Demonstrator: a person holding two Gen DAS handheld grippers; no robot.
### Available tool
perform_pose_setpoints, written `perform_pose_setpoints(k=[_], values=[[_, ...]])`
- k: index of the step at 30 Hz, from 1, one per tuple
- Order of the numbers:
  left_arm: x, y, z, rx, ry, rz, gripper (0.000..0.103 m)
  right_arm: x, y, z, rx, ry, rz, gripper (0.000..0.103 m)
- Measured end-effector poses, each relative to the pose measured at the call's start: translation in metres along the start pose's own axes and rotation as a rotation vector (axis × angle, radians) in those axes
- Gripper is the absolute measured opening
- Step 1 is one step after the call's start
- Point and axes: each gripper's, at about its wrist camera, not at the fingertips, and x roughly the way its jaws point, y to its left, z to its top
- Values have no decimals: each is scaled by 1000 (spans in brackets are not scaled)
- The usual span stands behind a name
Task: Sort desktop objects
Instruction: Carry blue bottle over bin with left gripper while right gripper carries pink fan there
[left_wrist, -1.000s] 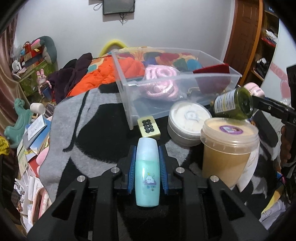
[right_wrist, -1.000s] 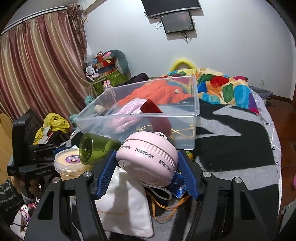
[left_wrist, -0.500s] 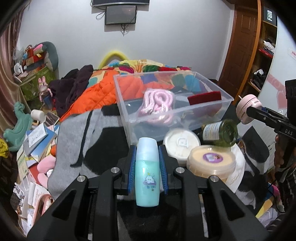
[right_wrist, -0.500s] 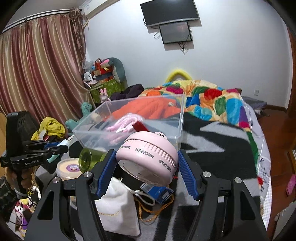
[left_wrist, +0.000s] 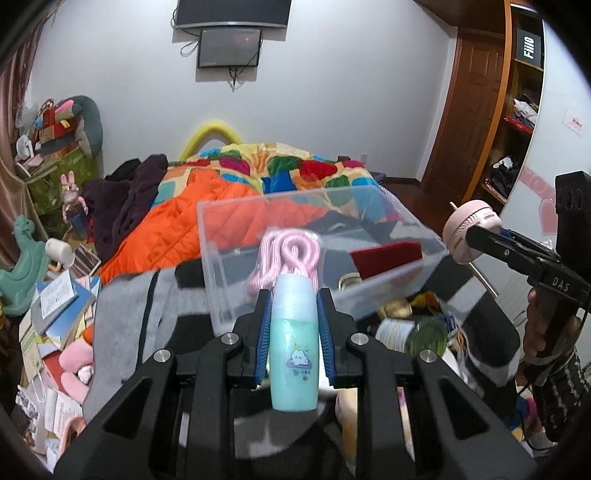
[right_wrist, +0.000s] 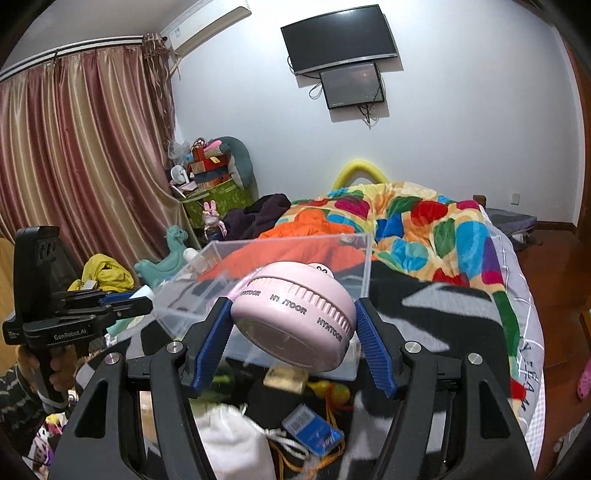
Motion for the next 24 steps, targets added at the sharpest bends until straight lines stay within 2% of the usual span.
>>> perform_pose_setpoints(k=[10, 16, 24], values=[[34, 9, 30, -53, 5, -3, 24, 36, 0, 14, 14, 15, 13, 63], [54, 18, 32, -72, 29, 18, 24, 52, -8, 11, 41, 62, 25, 63], [73, 23, 28, -76, 62, 51, 24, 68, -3, 6, 8, 106, 14, 63]])
